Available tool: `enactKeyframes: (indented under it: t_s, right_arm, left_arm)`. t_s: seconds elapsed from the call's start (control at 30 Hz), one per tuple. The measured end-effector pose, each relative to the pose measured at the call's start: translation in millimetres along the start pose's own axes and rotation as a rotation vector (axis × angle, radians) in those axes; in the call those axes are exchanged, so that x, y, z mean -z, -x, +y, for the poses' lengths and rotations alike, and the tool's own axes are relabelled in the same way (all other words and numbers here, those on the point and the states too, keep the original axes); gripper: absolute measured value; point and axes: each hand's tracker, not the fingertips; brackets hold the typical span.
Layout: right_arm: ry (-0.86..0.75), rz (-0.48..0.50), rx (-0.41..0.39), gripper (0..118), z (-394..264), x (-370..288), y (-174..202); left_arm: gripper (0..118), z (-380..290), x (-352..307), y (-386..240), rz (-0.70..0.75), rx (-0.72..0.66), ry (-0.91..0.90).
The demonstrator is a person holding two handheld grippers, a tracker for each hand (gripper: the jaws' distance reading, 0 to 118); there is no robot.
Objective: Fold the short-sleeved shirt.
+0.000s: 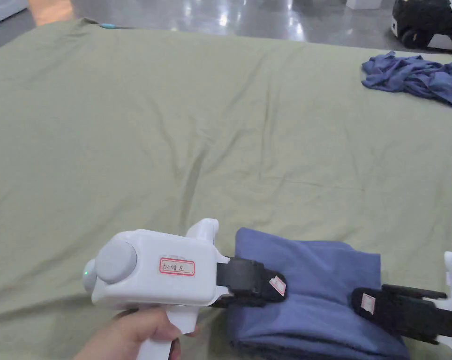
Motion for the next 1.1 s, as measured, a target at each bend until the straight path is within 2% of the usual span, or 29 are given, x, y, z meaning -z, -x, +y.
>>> enactKeyframes:
  t_s: [0.03,0.07,0.13,0.23,0.33,0.4,0.5,0.6,0.63,0.7,0.77,0.8,0.83,0.9,0.93,1.0,1.1]
  right_arm:
    - [-0.011,0.028,0.001,3,-1.4,-5.3,3.2]
    - [-0.037,0.083,0.009,3,-2.5,-12.3,7.4]
    - [-0.082,0.133,0.003,3,-4.4,-25.6,17.6]
    - [-0.123,0.19,0.006,3,-6.8,-39.8,30.7]
    - [-0.136,0.213,-0.016,3,-11.9,-44.1,47.1]
    - [-0.138,0.204,-0.056,3,-17.1,-41.1,57.9]
    - [-0.126,0.21,-0.037,3,-21.9,-23.3,77.1]
    - [-0.094,0.206,-0.041,3,-24.9,-9.5,84.7]
    - [-0.086,0.188,-0.059,3,-25.5,-7.2,88.3]
    - [-0.076,0.188,-0.059,3,-24.8,-4.3,93.5]
    - [-0.064,0.188,-0.066,3,-19.7,-1.5,104.5]
    - [-0.065,0.172,-0.089,3,-18.2,-2.3,108.4]
    - [-0.065,0.167,-0.107,3,-16.6,-3.0,111.3]
    - [-0.072,0.163,-0.113,3,-11.6,-6.9,114.5]
    - [-0.073,0.168,-0.114,3,-10.2,-8.0,116.3]
    - [-0.092,0.157,-0.147,3,-8.0,-12.1,123.8]
    - [-0.129,0.165,-0.162,3,-8.6,-26.1,131.6]
  left_arm:
    - [22,2.1,-10.7,4.3,-0.03,-0.025,-0.007]
    - [22,2.7,-25.6,1.4,-0.015,0.015,-0.003]
    - [22,7.4,-61.2,-3.2,0.112,0.103,-0.025]
    - [22,27.9,-140.8,5.7,0.28,0.134,-0.028]
    - [22,57.0,-222.0,19.9,0.604,0.181,0.003]
    - [22,79.7,-267.8,32.1,0.884,0.229,0.057]
    - [22,111.7,-321.7,59.1,1.269,0.308,0.163]
    - [22,136.4,-360.1,89.6,1.565,0.331,0.211]
    - [22,143.2,-371.0,99.4,1.613,0.314,0.203]
    - [22,162.2,-396.9,125.1,1.678,0.179,0.187]
    - [22,165.4,-410.7,133.9,1.621,0.103,0.123]
    - [22,164.2,-412.4,137.0,1.607,0.117,0.11]
    - [35,151.6,-403.8,127.0,1.61,0.128,0.102]
    - [108,146.2,-400.4,122.8,1.766,0.187,0.05]
    - [118,143.1,-402.5,118.0,1.804,0.222,0.015]
    - [118,126.9,-402.2,87.0,1.692,0.287,-0.103]
    - [118,95.8,-394.2,29.8,1.57,0.254,-0.271]
